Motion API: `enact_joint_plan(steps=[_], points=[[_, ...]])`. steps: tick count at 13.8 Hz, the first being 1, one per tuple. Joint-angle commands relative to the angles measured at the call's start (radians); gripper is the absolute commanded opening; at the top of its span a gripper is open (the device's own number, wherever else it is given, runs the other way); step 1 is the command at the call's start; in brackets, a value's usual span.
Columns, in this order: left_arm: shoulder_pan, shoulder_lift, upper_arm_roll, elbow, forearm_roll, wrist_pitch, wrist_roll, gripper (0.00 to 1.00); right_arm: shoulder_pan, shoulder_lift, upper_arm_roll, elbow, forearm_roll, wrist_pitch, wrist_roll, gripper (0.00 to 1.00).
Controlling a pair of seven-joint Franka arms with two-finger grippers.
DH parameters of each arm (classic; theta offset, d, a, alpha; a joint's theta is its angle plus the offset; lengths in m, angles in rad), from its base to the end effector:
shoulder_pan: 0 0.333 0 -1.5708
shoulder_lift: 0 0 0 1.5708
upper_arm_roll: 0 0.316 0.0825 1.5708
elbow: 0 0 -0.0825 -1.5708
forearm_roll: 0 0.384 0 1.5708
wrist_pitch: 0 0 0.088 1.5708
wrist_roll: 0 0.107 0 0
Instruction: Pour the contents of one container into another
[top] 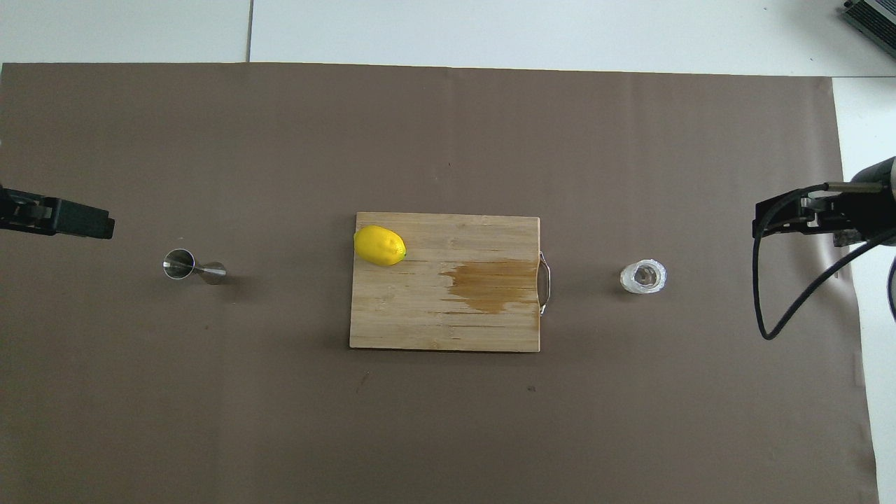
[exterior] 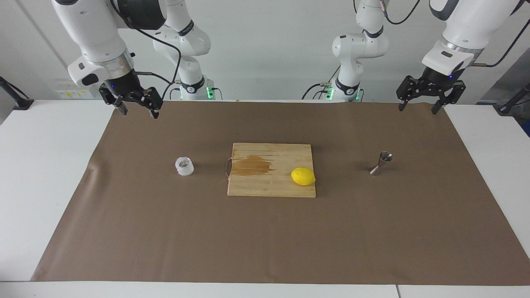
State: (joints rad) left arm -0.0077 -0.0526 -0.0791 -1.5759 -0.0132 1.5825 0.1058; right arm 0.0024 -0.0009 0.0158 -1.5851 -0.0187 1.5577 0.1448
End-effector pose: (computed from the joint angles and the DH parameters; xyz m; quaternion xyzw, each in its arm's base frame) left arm 0.5374 -0.0494 0.6518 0.9949 -0.0962 0.0296 0.0042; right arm 0.5524 0.0080 0.6171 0.9979 -0.0632 -0.0124 0.0104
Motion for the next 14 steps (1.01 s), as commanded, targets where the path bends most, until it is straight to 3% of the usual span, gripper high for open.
enact_joint_plan(steps=[1, 10, 14], points=[[-0.005, -0.033, 0.005, -0.047, 0.007, 0.028, -0.009, 1.0, -0.01, -0.025, 0.004, -0.032, 0.005, 0.019, -0.013, 1.0], [-0.006, -0.038, 0.005, -0.056, 0.007, 0.03, -0.024, 1.0, -0.012, -0.025, 0.003, -0.032, 0.005, 0.019, -0.013, 1.0], [0.038, -0.055, 0.015, -0.133, -0.047, 0.045, -0.162, 1.0, -0.01, -0.025, 0.004, -0.032, 0.005, 0.019, -0.013, 1.0]])
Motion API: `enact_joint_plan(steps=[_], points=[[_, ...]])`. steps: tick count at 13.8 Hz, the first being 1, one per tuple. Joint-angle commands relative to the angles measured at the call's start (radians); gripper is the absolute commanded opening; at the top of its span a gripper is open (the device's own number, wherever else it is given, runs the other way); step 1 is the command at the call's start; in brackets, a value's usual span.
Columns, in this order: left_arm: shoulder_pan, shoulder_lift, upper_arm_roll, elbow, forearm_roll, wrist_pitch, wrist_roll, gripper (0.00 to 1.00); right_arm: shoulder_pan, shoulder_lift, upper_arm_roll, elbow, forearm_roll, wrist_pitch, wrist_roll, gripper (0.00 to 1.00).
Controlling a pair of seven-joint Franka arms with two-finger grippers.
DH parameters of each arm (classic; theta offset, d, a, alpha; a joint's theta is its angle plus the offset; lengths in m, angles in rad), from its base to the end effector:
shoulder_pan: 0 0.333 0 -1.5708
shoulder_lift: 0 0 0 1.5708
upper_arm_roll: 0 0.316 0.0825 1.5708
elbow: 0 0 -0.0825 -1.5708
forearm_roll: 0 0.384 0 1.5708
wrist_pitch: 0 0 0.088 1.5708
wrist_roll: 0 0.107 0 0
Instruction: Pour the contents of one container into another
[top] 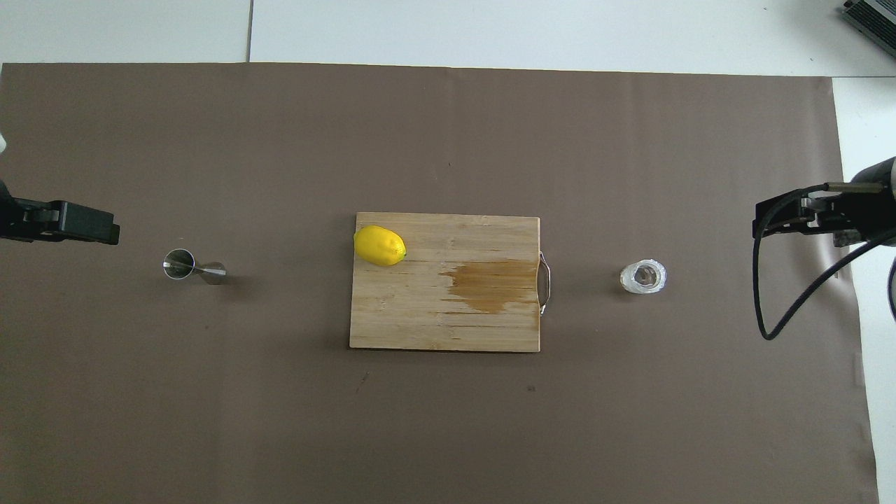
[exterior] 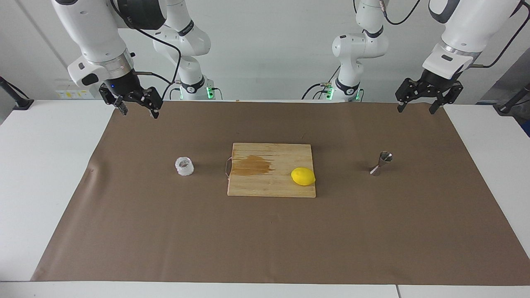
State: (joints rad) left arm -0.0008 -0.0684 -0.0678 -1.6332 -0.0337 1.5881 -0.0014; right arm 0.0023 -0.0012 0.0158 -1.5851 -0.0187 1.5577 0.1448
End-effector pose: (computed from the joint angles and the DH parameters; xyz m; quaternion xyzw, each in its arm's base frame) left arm 0.5331 -0.0415 0.6337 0.9993 -0.0334 0.0111 0.0149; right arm 0.5523 0.0080 0.6173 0.9979 -0.0633 -0.0123 0.0104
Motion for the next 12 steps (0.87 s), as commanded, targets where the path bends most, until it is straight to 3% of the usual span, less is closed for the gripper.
enact_joint_plan(steps=[1, 5, 7, 12], points=[[0.044, -0.034, 0.002, -0.095, -0.032, 0.062, -0.143, 1.0, -0.01, -0.025, 0.003, -0.032, 0.005, 0.019, -0.013, 1.0], [0.093, -0.019, 0.005, -0.204, -0.067, 0.188, -0.261, 1.0, -0.01, -0.025, 0.004, -0.032, 0.005, 0.019, -0.013, 1.0], [0.117, -0.008, 0.003, -0.266, -0.098, 0.29, -0.459, 1.0, -0.01, -0.025, 0.004, -0.032, 0.005, 0.019, -0.013, 1.0], [0.154, 0.073, 0.003, -0.324, -0.232, 0.397, -0.737, 1.0, -0.012, -0.025, 0.003, -0.032, 0.005, 0.019, -0.013, 1.0]])
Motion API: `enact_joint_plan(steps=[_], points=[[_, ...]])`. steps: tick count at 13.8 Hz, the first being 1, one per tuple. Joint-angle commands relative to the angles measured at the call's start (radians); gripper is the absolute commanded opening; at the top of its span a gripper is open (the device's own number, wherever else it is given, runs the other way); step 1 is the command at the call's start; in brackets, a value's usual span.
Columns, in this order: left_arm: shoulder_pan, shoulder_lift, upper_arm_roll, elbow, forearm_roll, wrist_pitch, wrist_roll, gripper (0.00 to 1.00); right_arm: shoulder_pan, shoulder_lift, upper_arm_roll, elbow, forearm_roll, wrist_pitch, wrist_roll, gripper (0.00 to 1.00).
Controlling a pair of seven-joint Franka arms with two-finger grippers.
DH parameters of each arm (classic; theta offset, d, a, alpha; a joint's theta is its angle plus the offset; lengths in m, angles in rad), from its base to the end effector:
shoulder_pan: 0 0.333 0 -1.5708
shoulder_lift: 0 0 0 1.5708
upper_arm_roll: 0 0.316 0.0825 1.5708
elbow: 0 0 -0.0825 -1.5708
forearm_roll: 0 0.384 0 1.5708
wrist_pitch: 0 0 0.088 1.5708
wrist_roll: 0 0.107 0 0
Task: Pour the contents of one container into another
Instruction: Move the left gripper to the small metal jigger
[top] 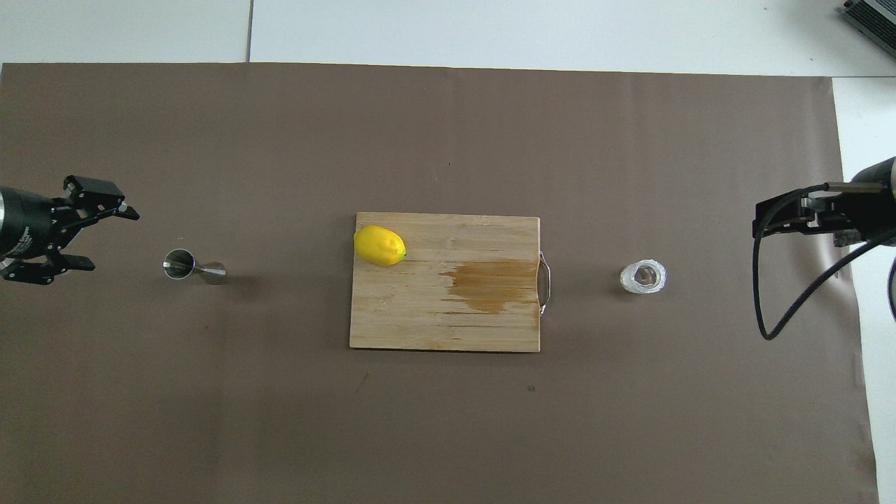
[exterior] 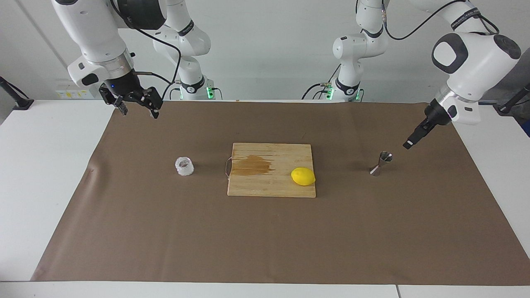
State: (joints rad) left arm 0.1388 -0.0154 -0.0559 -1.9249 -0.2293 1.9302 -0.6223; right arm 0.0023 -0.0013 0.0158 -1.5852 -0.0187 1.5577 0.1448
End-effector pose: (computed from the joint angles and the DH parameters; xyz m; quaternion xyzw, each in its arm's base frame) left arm 0.5574 0.0304 0.4970 0.9188 0.3798 -0.0186 0.1059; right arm 0.5523 0.0080 0.6173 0.9979 -0.0633 -0.0123 0.0104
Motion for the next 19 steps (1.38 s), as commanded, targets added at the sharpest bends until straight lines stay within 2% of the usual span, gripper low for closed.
enact_joint_plan(steps=[1, 4, 6, 12, 14, 19], points=[[0.015, 0.032, -0.009, -0.043, -0.074, 0.07, -0.154, 1.0, -0.011, -0.025, 0.004, -0.032, 0.005, 0.019, -0.013, 1.0], [0.002, 0.023, -0.009, -0.15, -0.105, 0.191, -0.322, 1.0, -0.01, -0.025, 0.004, -0.032, 0.005, 0.019, -0.013, 1.0], [0.001, 0.018, -0.009, -0.186, -0.105, 0.201, -0.346, 1.0, -0.011, -0.025, 0.004, -0.032, 0.005, 0.019, -0.013, 1.0], [-0.03, 0.046, -0.009, -0.201, -0.105, 0.248, -0.464, 1.0, -0.01, -0.025, 0.004, -0.032, 0.005, 0.019, -0.013, 1.0], [-0.045, 0.071, -0.007, -0.203, -0.105, 0.266, -0.476, 1.0, -0.011, -0.025, 0.004, -0.032, 0.005, 0.019, -0.013, 1.0], [-0.044, 0.068, -0.007, -0.215, -0.104, 0.265, -0.47, 1.0, -0.011, -0.025, 0.004, -0.032, 0.005, 0.019, -0.013, 1.0]])
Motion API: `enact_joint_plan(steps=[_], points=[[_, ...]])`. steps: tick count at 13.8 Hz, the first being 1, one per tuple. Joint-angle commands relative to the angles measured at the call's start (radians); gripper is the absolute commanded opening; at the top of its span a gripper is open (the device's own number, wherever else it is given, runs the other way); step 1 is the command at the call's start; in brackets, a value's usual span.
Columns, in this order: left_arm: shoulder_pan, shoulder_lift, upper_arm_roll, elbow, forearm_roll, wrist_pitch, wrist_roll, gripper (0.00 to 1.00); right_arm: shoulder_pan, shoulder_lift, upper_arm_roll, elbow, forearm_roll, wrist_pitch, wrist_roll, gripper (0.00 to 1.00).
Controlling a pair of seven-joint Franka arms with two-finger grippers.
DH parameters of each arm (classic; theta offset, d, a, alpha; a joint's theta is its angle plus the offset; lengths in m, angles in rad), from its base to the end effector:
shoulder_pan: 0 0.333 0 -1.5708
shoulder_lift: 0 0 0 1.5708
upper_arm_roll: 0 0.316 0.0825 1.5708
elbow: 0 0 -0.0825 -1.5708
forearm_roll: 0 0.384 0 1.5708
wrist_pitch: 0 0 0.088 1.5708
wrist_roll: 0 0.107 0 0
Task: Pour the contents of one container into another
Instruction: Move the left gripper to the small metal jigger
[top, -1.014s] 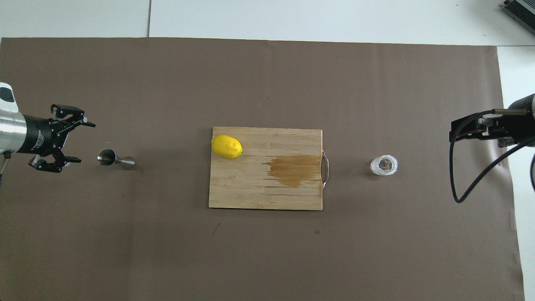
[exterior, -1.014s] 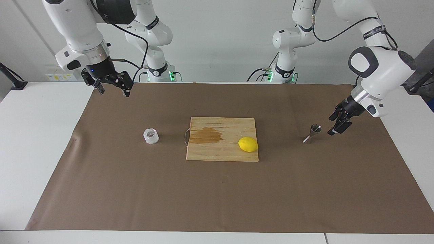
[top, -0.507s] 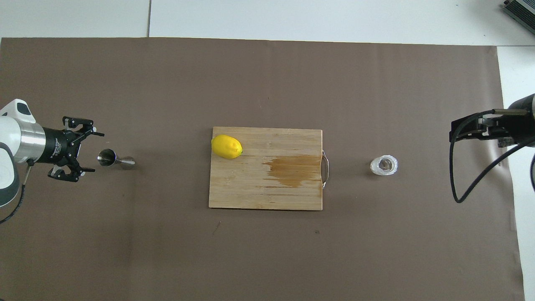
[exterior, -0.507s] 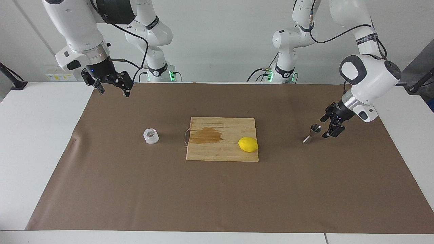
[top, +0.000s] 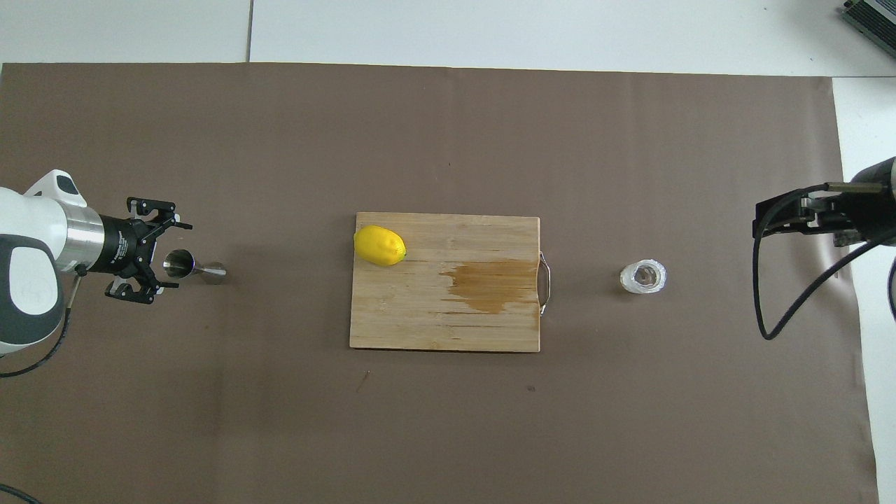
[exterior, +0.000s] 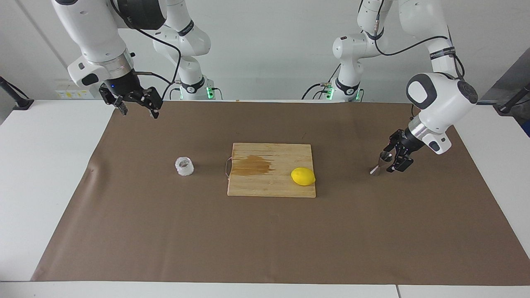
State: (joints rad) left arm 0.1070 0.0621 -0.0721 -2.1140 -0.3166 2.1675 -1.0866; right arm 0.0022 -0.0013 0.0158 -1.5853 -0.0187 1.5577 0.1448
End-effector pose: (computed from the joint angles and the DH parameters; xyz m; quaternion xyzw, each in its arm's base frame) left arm 0.5529 0.0075 0.3866 0.7886 0.6005 -0.0701 0.1122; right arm 0.5522 0.0079 0.6173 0.9979 -0.0633 -0.0123 0.0104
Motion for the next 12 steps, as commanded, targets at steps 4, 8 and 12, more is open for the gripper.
enact_joint_plan(steps=[4, 8, 12], points=[[-0.019, -0.016, 0.009, -0.056, -0.016, 0.07, -0.01, 1.0, -0.01, -0.025, 0.004, -0.032, 0.005, 0.019, -0.013, 1.0], [-0.02, -0.019, 0.008, -0.072, -0.015, 0.084, -0.009, 1.0, -0.011, -0.025, 0.004, -0.032, 0.005, 0.019, -0.013, 1.0], [-0.023, -0.024, 0.008, -0.095, -0.016, 0.11, -0.012, 1.0, -0.01, -0.025, 0.003, -0.032, 0.005, 0.019, -0.013, 1.0]])
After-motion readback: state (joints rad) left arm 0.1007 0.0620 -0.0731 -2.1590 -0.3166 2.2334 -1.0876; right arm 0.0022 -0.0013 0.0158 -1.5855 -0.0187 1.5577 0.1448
